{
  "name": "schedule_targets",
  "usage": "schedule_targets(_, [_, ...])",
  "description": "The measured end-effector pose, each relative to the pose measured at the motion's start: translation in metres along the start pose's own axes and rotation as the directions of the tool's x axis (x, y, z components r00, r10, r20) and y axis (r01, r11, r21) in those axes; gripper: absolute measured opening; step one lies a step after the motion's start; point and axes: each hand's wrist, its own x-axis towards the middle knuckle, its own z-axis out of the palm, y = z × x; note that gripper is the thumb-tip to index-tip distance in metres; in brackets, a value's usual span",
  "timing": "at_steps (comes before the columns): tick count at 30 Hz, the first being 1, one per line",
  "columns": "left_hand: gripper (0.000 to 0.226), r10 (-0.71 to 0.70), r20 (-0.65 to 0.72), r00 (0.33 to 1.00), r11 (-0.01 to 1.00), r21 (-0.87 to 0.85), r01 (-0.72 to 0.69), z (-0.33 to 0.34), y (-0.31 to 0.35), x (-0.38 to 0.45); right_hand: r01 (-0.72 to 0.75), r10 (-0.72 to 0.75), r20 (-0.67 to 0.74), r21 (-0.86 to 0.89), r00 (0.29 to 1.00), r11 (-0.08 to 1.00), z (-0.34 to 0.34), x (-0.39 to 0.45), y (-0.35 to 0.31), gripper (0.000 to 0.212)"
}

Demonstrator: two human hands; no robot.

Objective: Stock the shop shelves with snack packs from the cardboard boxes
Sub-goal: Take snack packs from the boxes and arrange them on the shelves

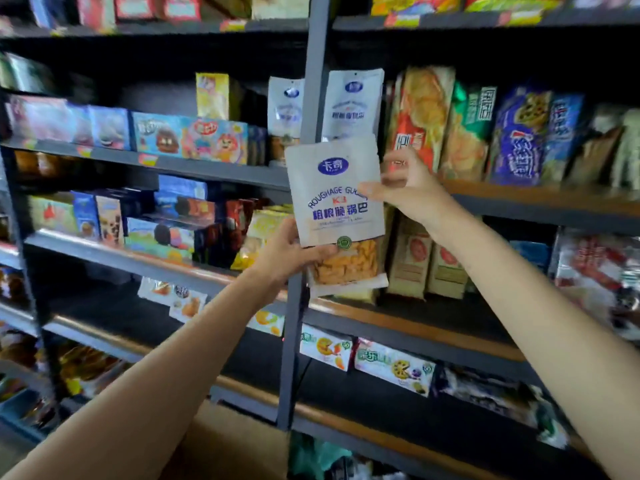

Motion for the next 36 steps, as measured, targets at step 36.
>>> schedule_targets(36, [0.028, 0.298, -0.265, 0.917, 0.955, 0.093, -0.283, -0.199, 0.084, 0.096, 0.334, -0.586, -0.142, -0.705, 0.798, 0.625, 0.184, 0.139, -0.066, 0.052])
